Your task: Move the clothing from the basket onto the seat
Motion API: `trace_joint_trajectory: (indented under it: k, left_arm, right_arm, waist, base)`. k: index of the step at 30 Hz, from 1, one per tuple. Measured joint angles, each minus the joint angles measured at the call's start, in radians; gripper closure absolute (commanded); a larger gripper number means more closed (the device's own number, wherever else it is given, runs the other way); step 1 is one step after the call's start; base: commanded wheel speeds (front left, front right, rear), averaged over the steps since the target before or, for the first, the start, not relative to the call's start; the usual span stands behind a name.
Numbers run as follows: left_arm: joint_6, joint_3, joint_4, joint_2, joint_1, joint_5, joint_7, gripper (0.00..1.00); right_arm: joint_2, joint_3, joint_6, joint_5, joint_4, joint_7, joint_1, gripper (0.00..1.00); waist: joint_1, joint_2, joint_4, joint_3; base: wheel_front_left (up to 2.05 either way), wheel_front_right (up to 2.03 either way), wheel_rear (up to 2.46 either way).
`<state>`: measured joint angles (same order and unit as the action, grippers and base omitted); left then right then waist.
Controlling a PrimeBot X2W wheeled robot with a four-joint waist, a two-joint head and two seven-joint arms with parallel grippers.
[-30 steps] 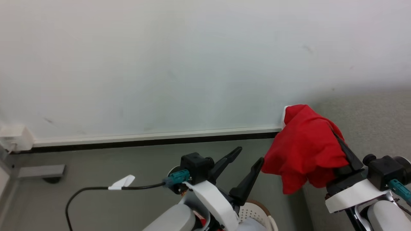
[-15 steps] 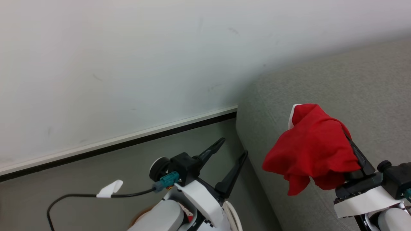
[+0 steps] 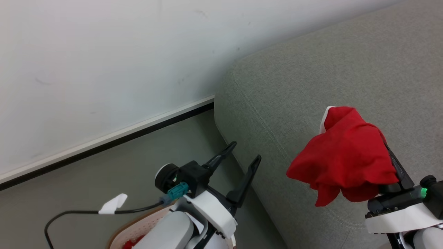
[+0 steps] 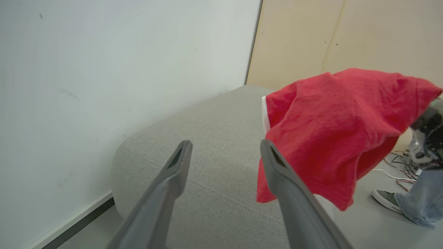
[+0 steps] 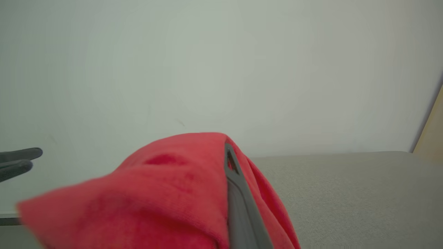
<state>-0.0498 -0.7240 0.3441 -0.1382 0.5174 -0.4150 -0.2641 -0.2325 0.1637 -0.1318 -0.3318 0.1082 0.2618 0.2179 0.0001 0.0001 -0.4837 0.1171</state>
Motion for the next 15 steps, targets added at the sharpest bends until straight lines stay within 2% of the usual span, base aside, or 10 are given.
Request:
trace_joint_trajectory:
  k: [7, 15]
  left_arm:
    - [-0.022, 0.011, 0.001, 0.011, 0.011, 0.038, 0.0, 0.0]
    - [-0.053, -0.026, -0.006, 0.005, 0.111, 0.082, 0.005, 0.0]
  right_arm:
    - [0.002, -0.021, 0.0, -0.006, 0.014, 0.0, 0.036, 1.0]
    - [-0.045, -0.097, 0.0, -0.064, 0.108, 0.0, 0.252, 1.0]
  waist:
    - [0.0, 0.0, -0.004, 0.047]
    - [0.0, 0.0, 0.038, 0.181]
  base:
    - [0.0, 0.0, 0.0]
    - [0.0, 0.0, 0.0]
